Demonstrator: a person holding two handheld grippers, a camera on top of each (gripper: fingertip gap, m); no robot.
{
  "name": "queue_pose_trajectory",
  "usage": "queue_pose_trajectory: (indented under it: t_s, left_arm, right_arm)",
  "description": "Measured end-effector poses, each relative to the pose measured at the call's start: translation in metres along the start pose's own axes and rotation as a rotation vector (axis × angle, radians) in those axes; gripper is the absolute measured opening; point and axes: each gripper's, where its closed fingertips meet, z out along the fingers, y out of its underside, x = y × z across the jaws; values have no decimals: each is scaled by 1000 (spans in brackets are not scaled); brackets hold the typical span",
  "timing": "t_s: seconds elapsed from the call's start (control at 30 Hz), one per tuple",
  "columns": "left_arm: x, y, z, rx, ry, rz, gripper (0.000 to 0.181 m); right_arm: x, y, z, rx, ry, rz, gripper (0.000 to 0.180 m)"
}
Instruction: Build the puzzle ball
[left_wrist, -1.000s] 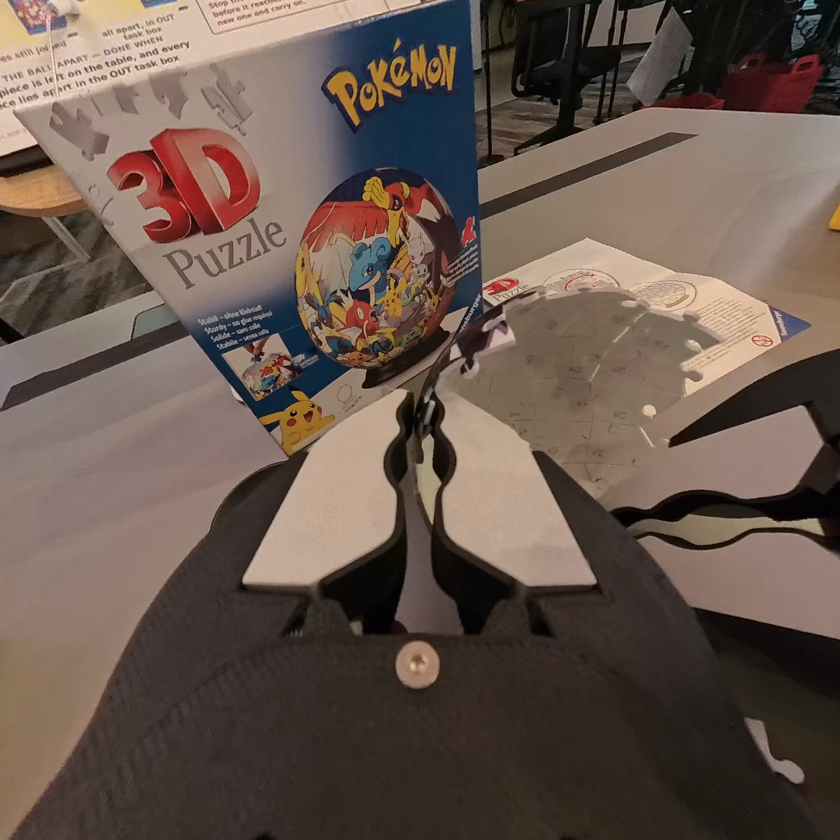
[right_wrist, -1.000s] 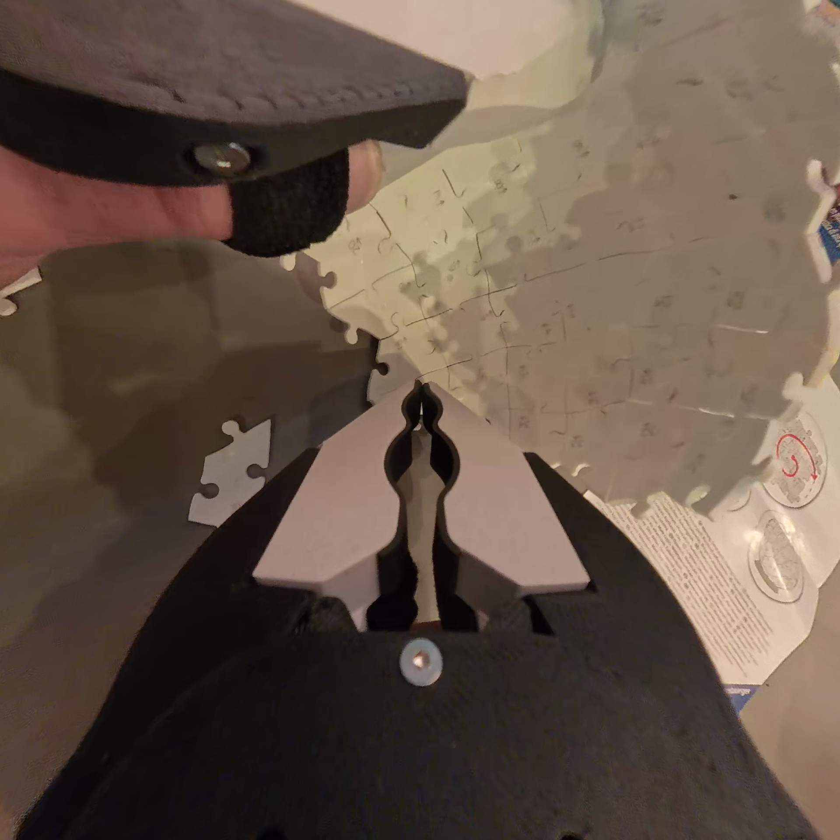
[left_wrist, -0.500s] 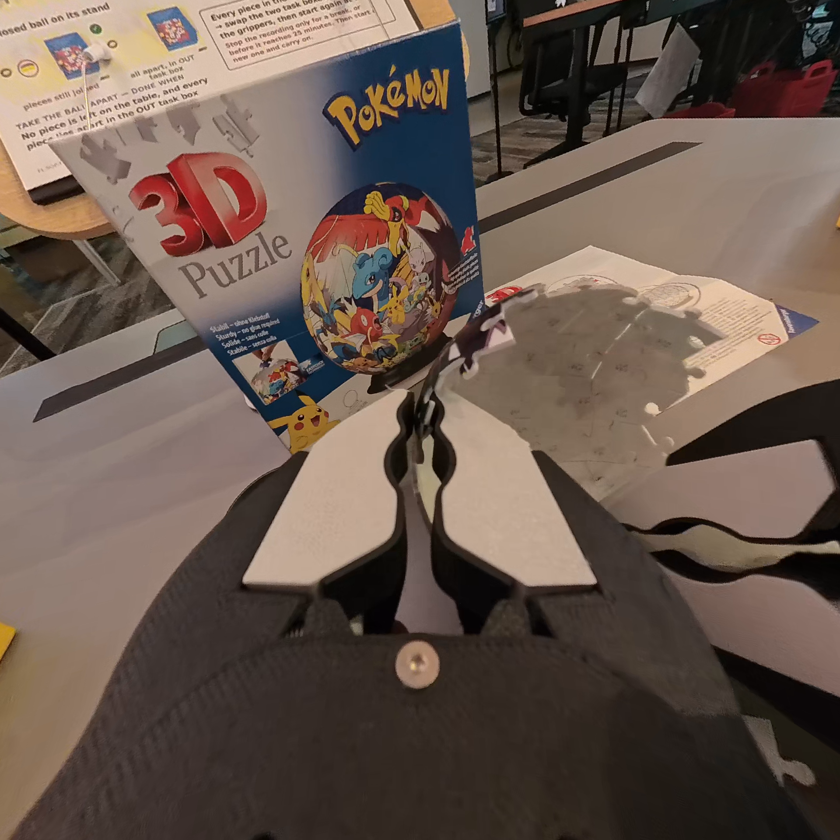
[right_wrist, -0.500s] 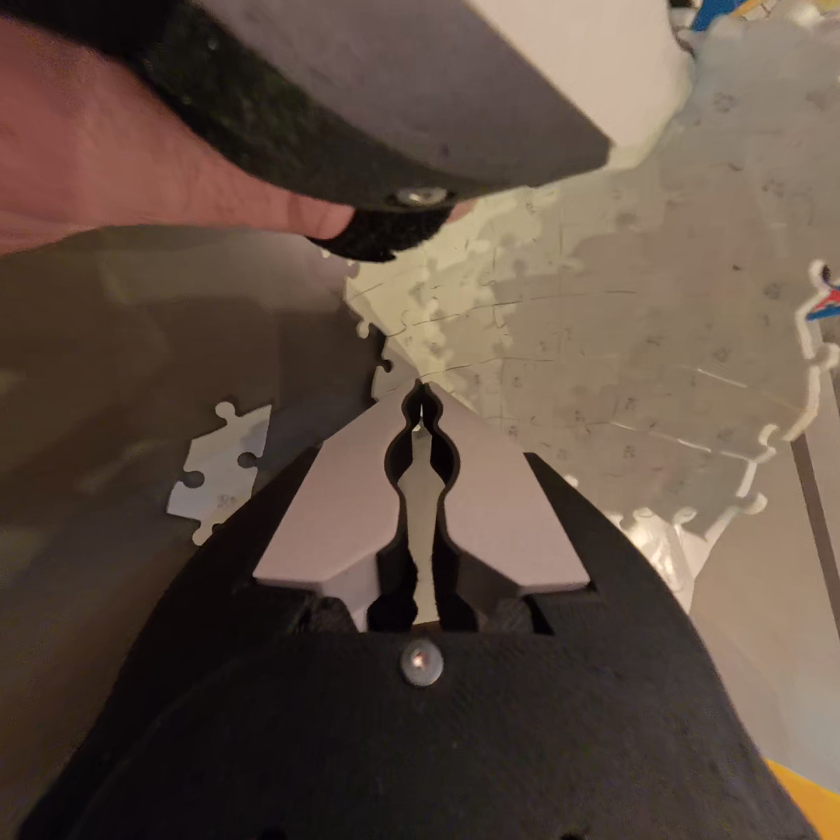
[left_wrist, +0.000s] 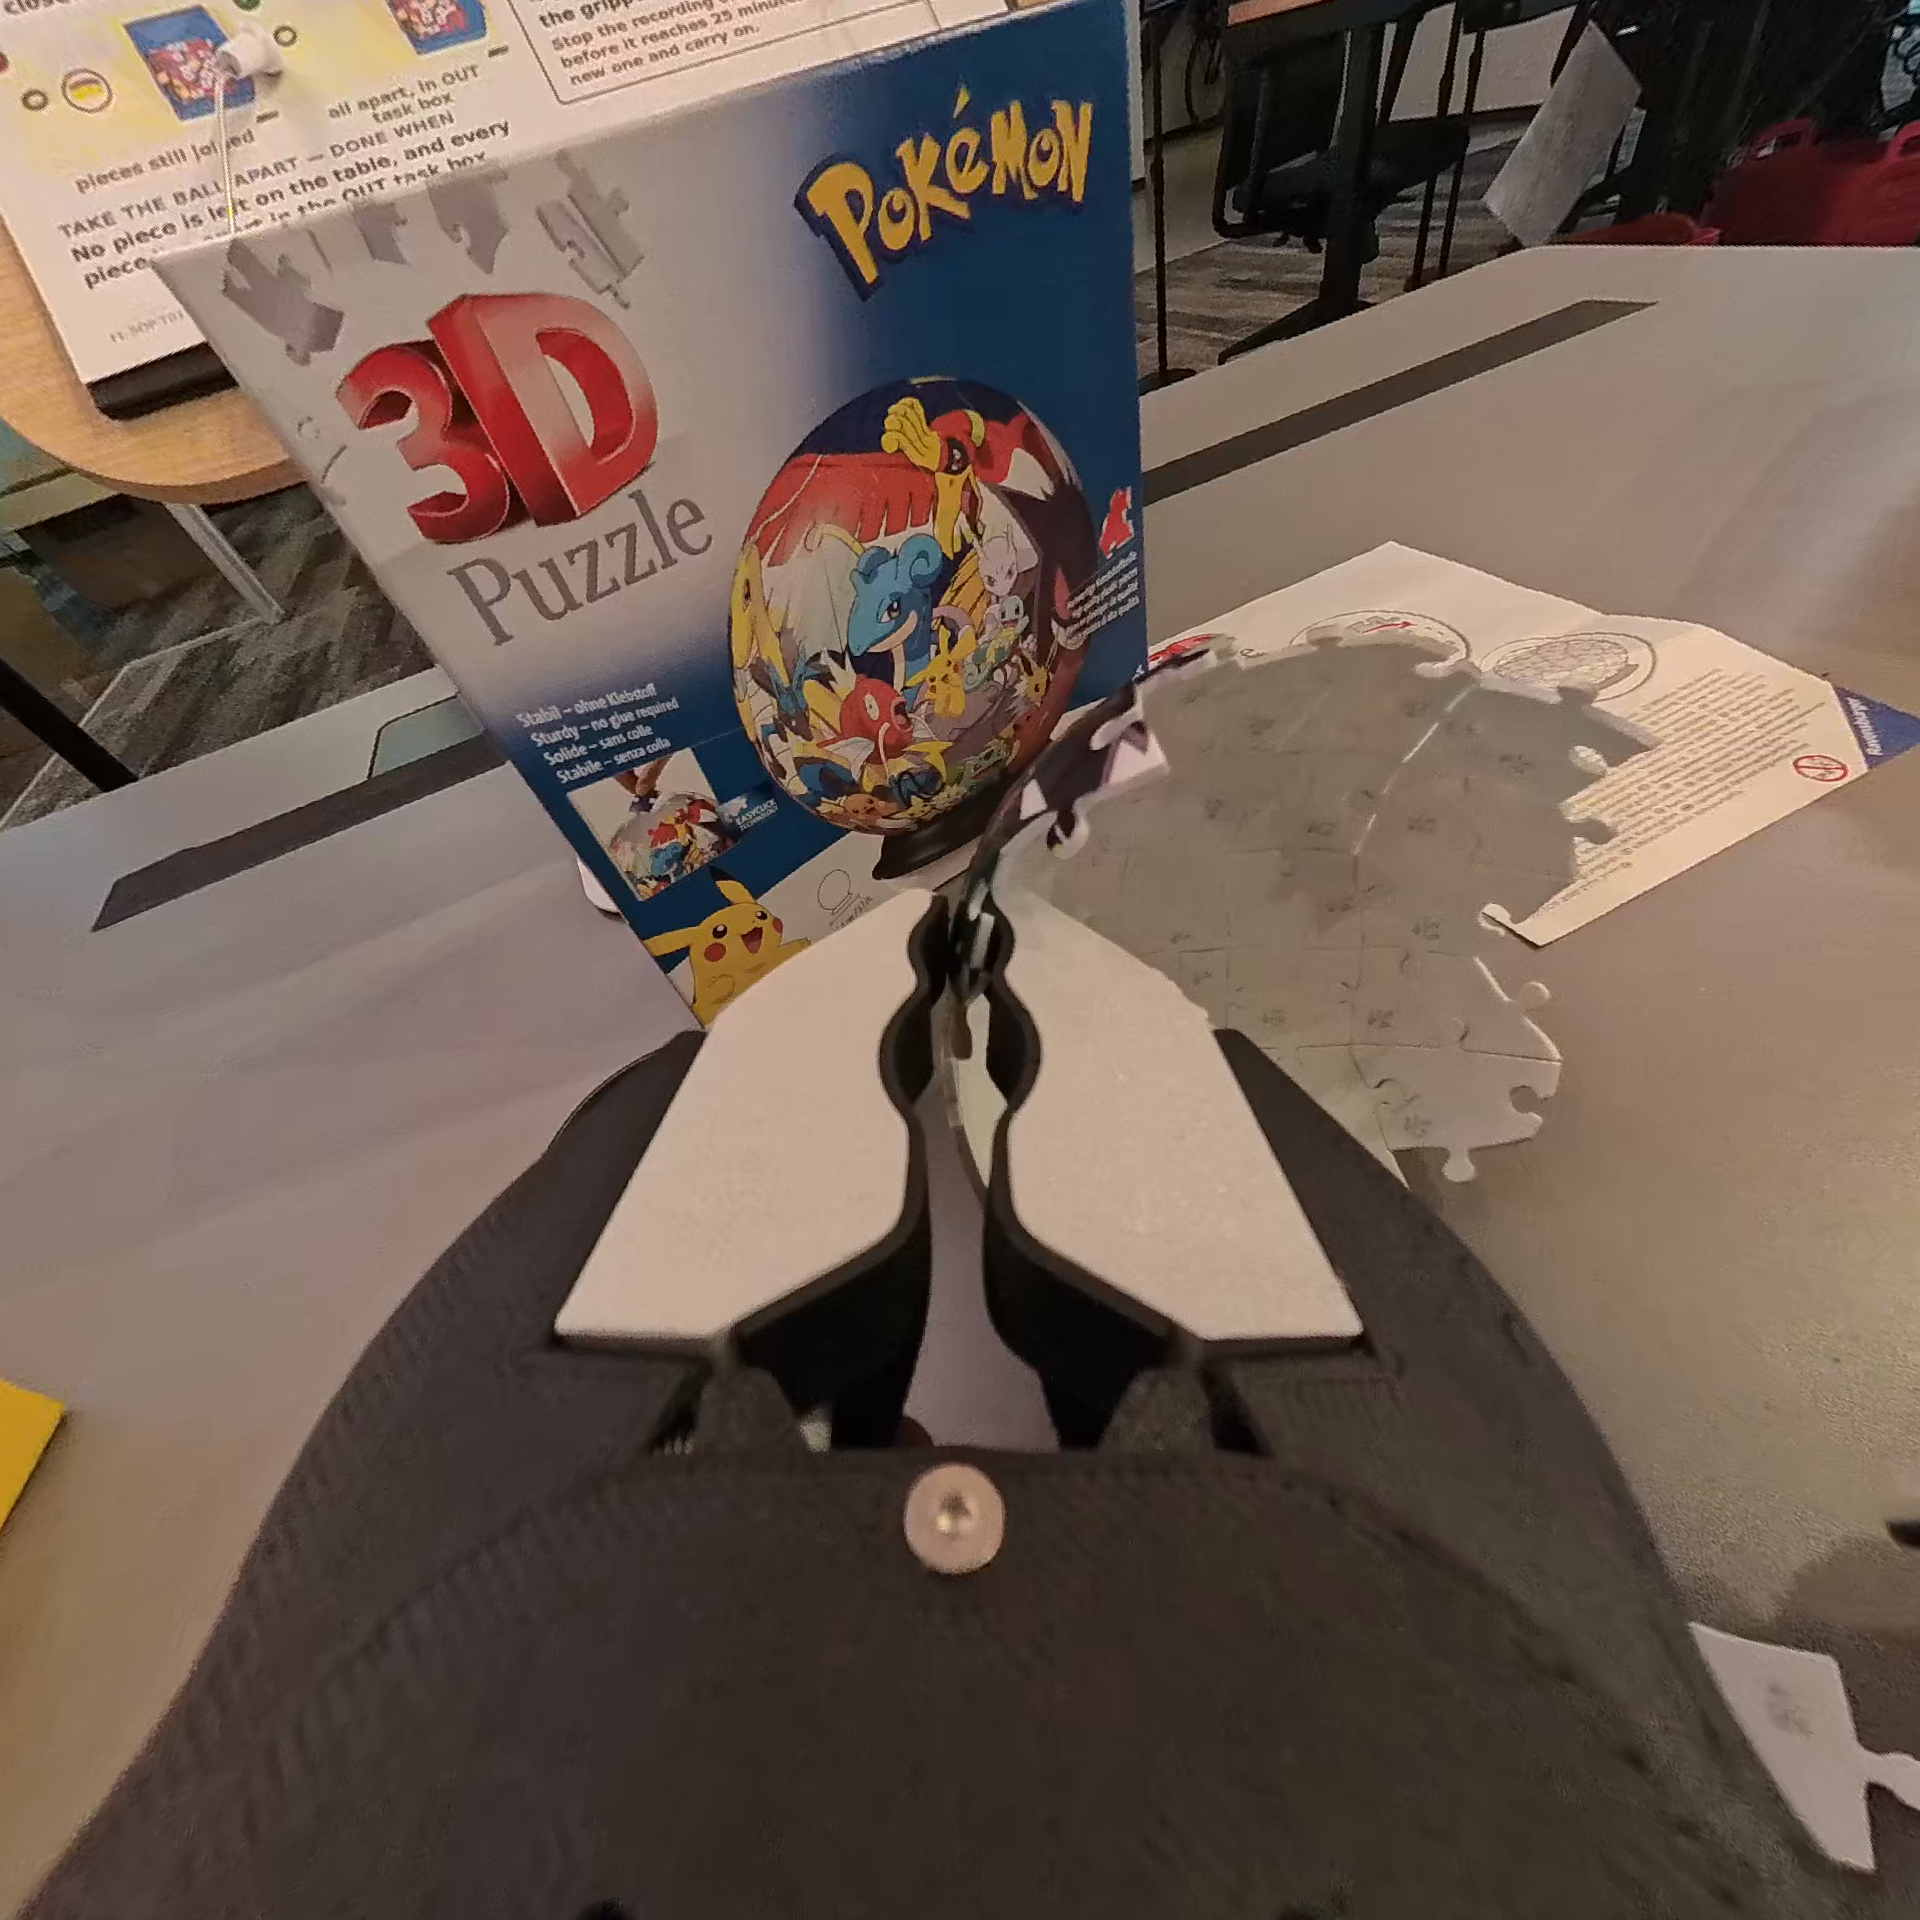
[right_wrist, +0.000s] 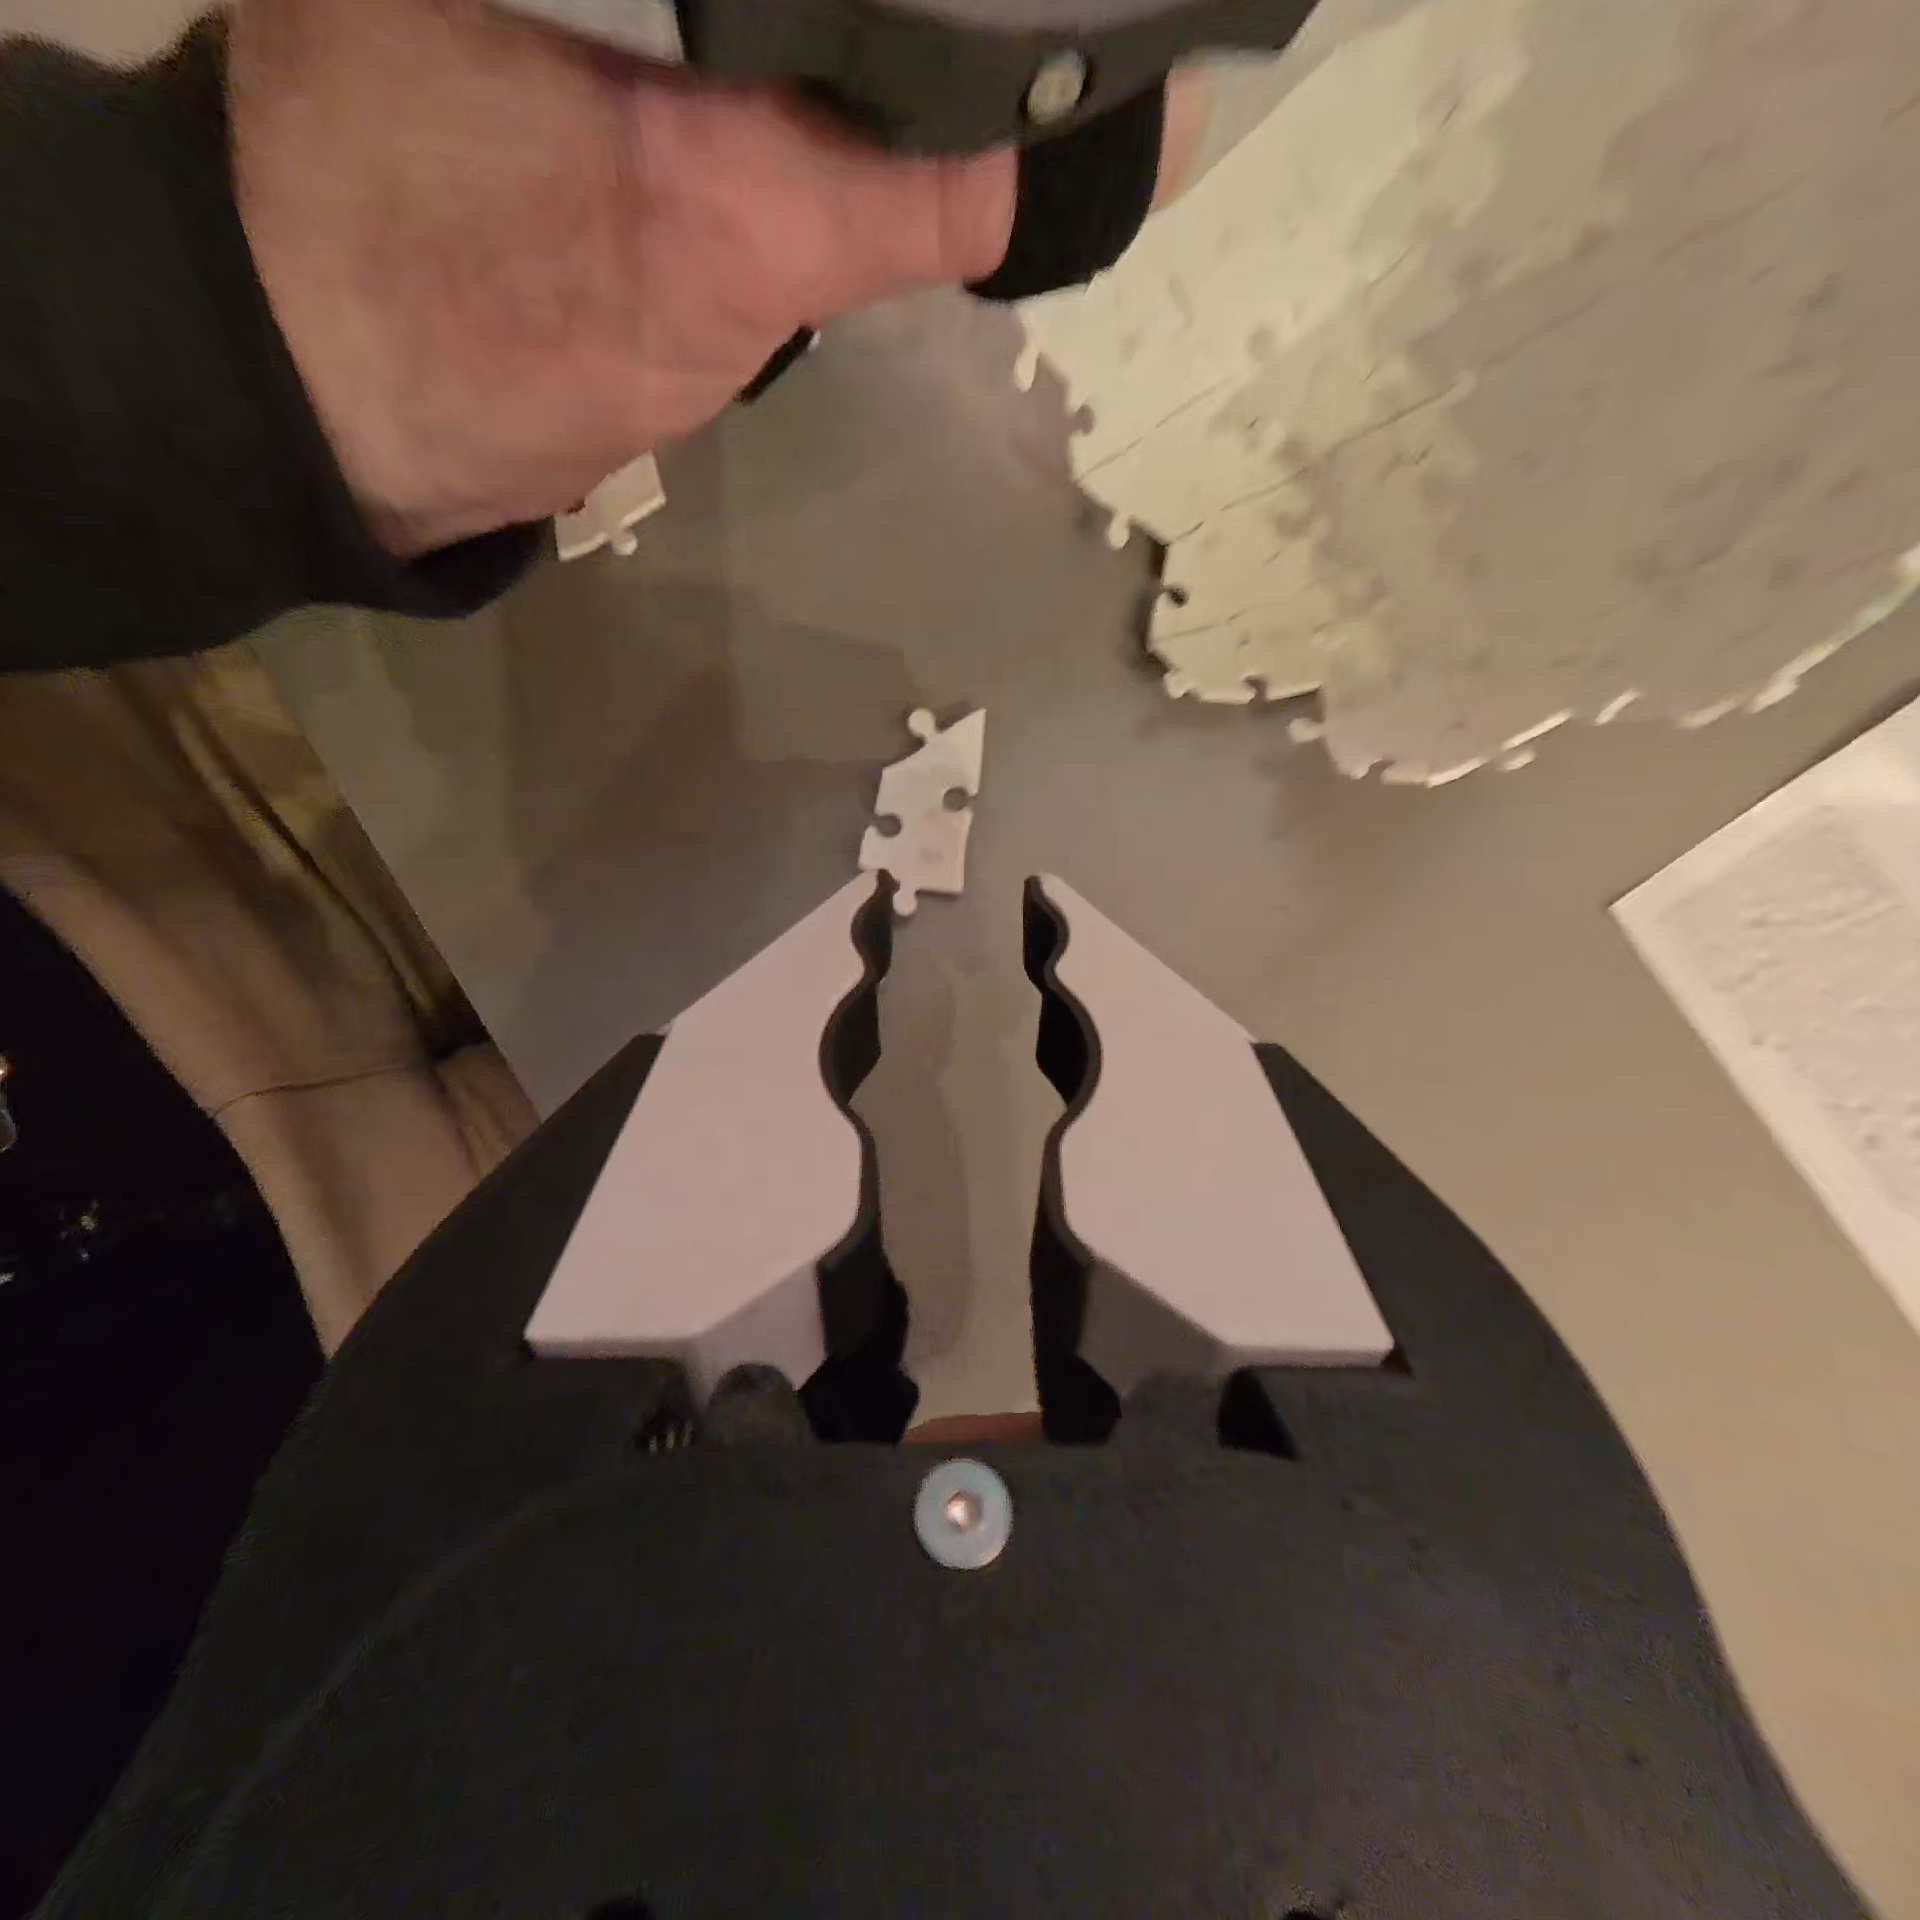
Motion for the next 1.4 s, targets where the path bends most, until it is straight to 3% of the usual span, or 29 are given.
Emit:
queue_pose_trajectory:
  t_s: [0.53, 0.7, 1.4]
  left_arm:
    - [-12, 7, 0, -41, 14, -79, 5]
    - [-15, 9, 0, -47, 11, -84, 5]
    - [-16, 3, -2, -45, 65, -17, 6]
  right_arm:
    - [-6, 11, 18, -38, 1, -4, 33]
    - [-8, 8, 21, -30, -15, -5, 15]
    - [3, 12, 16, -47, -14, -93, 14]
